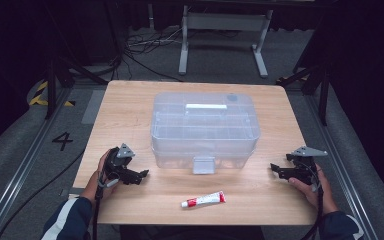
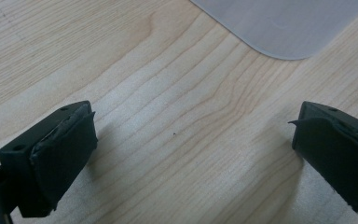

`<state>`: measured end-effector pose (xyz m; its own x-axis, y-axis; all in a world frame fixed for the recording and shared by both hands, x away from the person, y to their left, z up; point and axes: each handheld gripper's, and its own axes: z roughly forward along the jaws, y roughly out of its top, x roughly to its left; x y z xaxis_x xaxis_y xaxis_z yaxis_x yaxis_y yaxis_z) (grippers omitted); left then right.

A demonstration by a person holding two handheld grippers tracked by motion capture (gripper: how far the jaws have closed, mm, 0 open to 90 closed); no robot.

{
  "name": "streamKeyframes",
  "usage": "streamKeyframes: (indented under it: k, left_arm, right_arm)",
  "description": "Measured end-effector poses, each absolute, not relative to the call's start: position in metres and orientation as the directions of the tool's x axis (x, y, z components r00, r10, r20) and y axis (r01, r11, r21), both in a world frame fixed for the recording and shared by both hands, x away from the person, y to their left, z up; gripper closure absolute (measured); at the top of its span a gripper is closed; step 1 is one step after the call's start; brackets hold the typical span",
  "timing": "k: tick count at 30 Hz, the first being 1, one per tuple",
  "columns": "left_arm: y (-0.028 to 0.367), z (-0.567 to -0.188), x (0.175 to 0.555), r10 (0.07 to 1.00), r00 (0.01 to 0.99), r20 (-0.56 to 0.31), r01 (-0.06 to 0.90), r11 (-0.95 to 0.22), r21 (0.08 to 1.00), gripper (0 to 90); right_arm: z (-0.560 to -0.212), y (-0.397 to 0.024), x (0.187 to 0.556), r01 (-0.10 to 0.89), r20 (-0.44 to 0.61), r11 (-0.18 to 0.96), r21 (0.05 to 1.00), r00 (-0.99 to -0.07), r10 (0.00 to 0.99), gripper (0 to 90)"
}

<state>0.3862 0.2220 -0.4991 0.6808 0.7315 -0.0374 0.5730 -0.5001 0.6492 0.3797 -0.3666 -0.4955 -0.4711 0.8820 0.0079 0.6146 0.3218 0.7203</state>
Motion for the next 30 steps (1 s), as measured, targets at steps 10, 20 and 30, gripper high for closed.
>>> streamKeyframes:
  k: [10,20,30]
  left_arm:
    - [0.225,-0.499,0.385,0.697,0.716,-0.038,0.548,-0.527,0.649,0.3]
    - [0.233,-0.499,0.385,0.640,0.767,-0.037,0.505,-0.568,0.650,0.4]
    - [0.233,-0.499,0.385,0.644,0.764,-0.037,0.507,-0.565,0.651,0.5]
  right_arm:
    - [-0.495,-0.368,0.377,0.601,0.004,0.333,0.726,-0.488,0.873,23.8]
    - [-0.495,-0.369,0.382,0.614,0.008,0.352,0.706,-0.505,0.863,14.6]
    - [-0.494,-0.371,0.382,0.618,0.005,0.349,0.705,-0.496,0.868,16.3]
